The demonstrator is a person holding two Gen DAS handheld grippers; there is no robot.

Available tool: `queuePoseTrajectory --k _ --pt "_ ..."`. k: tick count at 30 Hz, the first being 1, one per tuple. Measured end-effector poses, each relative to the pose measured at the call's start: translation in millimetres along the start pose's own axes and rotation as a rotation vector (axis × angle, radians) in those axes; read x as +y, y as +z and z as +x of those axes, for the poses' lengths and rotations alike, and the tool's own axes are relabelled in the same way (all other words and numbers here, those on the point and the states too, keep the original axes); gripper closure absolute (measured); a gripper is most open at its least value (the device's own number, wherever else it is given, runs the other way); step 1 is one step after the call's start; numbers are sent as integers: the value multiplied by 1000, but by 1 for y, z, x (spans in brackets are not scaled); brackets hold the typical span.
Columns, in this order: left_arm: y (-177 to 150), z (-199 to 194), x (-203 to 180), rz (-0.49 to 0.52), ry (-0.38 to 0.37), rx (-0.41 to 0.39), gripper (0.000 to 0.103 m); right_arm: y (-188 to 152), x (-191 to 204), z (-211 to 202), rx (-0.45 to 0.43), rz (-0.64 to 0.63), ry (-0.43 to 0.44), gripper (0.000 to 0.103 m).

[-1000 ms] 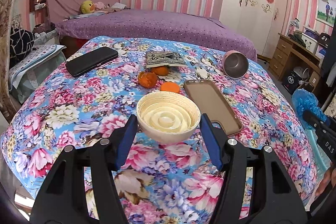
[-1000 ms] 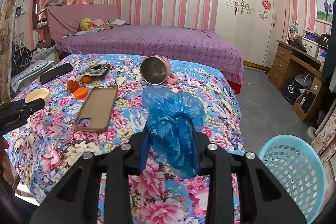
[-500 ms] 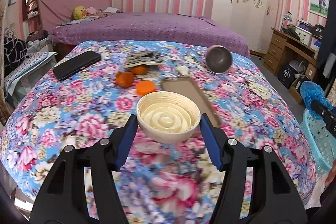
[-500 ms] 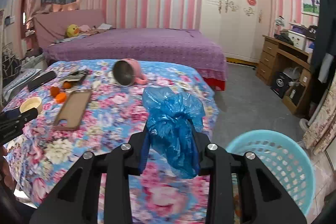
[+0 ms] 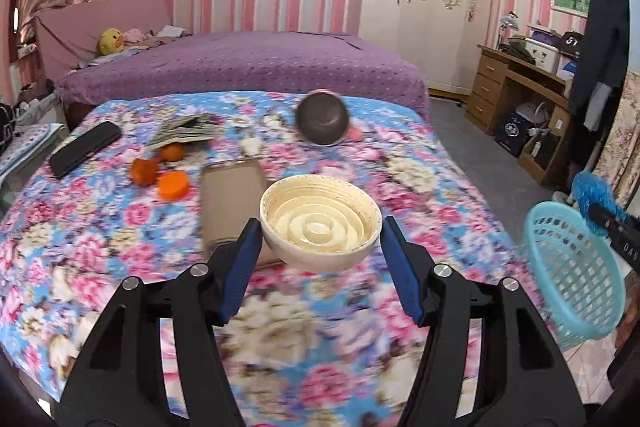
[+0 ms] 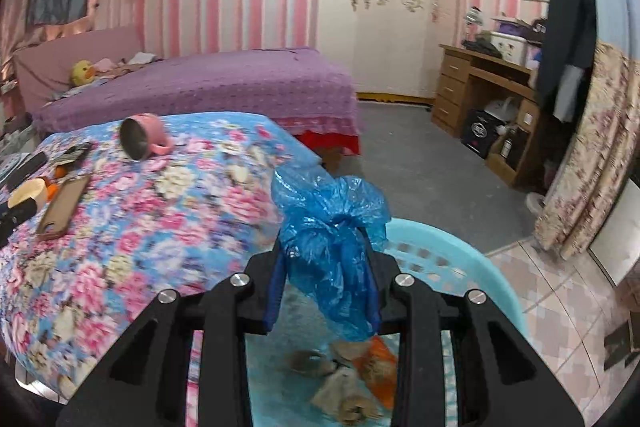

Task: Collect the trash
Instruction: 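Carry the white bowl and blue bag in both tools over the light-blue basket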

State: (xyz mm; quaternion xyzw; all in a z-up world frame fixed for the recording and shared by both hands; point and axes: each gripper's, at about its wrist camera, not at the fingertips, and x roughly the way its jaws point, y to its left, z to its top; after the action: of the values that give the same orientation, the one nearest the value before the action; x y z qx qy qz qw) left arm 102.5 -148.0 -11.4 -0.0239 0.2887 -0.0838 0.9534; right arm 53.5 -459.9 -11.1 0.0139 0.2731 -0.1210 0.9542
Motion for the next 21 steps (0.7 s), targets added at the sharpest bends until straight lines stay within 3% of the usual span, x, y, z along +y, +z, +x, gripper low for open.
queuePoseTrajectory --k 10,21 --pt "-1 3 -82 90 -89 4 43 -17 -73 -4 18 53 -99 70" --pt "-16 4 -153 172 -201 30 43 -29 -108 -14 16 94 -123 70"
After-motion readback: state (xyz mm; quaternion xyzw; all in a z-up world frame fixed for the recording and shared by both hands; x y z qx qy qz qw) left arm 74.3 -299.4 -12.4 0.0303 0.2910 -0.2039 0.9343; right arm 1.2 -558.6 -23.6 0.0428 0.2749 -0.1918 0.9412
